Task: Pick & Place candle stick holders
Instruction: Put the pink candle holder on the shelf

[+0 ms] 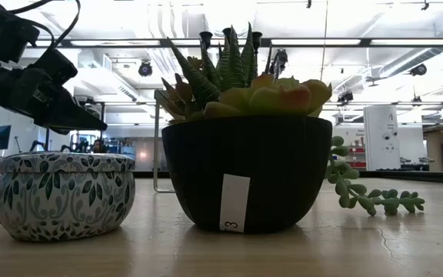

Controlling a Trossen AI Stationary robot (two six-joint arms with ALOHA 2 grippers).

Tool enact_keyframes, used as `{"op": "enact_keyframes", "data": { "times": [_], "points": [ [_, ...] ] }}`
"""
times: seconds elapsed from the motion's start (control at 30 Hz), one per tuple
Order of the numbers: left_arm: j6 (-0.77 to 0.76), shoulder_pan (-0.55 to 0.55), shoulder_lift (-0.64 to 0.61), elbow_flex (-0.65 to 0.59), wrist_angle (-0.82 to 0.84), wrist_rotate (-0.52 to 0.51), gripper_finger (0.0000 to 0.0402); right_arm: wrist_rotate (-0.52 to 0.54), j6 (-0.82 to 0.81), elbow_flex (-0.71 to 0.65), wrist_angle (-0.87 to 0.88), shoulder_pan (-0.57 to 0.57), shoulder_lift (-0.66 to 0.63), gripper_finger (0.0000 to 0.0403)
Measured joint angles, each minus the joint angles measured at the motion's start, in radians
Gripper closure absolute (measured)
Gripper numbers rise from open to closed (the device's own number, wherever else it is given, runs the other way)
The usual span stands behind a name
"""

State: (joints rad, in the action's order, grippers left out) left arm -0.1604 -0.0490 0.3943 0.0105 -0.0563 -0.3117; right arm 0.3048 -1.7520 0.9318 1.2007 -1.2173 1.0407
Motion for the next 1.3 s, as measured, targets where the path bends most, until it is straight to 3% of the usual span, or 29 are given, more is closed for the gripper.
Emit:
{"op": "enact_keyframes", "data": {
  "times": [0.3,0.63,1.1,1.3],
  "points": [
    [0.000,0.000,0.000,0.000,-0.001,0.000,0.0371,-0.046,-0.217,0.000,0.028,-0.041,0.200,0.0394],
    [0.000,0.000,0.000,0.000,-0.002,0.000,0.0371,-0.081,-0.342,0.000,0.015,-0.049,0.376,0.0378],
    [0.000,0.000,0.000,0.000,-0.002,0.000,0.0371,-0.028,-0.341,-0.010,-0.009,-0.049,0.527,0.0213],
    [0.000,0.000,0.000,0.001,-0.002,0.000,0.0371,0.059,-0.340,-0.011,-0.007,-0.050,0.578,0.0153]
  ]
}}
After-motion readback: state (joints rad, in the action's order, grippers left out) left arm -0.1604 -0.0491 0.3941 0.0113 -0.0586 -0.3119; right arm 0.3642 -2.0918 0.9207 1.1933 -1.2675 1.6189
